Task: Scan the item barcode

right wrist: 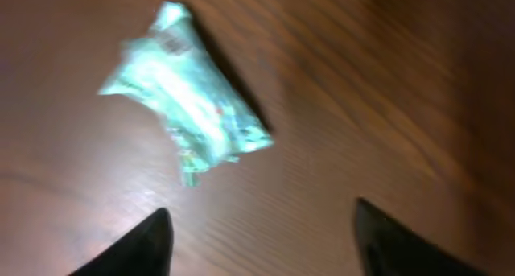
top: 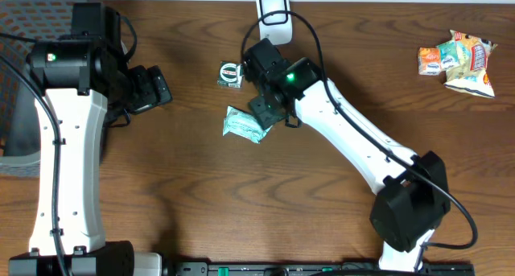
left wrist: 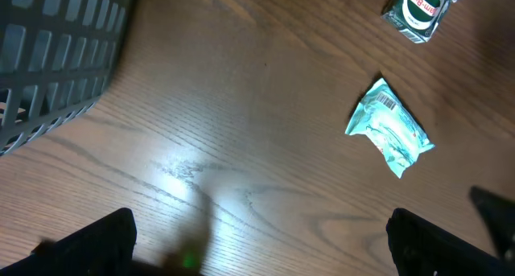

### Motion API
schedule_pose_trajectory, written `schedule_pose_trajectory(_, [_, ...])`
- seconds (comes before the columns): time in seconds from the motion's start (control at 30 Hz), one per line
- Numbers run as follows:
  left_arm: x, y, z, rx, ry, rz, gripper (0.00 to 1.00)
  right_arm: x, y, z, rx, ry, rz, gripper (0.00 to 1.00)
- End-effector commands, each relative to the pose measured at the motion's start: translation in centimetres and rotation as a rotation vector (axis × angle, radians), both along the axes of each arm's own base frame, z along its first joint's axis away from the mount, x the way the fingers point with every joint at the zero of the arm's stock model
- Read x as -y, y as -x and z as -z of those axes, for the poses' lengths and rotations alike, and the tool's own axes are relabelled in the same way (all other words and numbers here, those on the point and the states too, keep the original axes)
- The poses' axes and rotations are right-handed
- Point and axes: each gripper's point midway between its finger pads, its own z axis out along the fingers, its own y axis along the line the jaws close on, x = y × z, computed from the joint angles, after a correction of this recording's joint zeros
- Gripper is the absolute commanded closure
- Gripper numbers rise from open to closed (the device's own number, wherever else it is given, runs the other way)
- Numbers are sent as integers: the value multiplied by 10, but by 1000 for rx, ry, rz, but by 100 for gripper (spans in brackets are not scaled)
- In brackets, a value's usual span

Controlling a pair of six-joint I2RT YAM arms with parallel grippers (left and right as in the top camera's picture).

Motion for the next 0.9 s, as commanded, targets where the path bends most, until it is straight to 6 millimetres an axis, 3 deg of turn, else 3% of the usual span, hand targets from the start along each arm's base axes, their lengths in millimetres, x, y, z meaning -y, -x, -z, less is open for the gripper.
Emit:
schedule_pose_trajectory(0.0, [-1,1,2,-10,1,-15,2,-30,16,15,-27,-16,-249,20])
schedule_pose_trajectory(0.27, [-1,1,2,-10,1,-14,2,-62,11,63,2,20,-370,17])
schedule_pose_trajectory(0.6, [-1,1,2,-10,1,-15,2,-54,8,132,-73,123,-361,23])
schedule_pose_trajectory(0.67, [-1,1,2,-10,1,-15,2,-51,8,139,-81,140,-357,30])
schedule_pose_trajectory(0.77, [-1,1,2,-10,1,-15,2,-48,7,140,-88,144,-341,67])
schedule_pose_trajectory(0.87, [-1,1,2,-10,1,-14,2,-47,1,127,-79,111,-267,81])
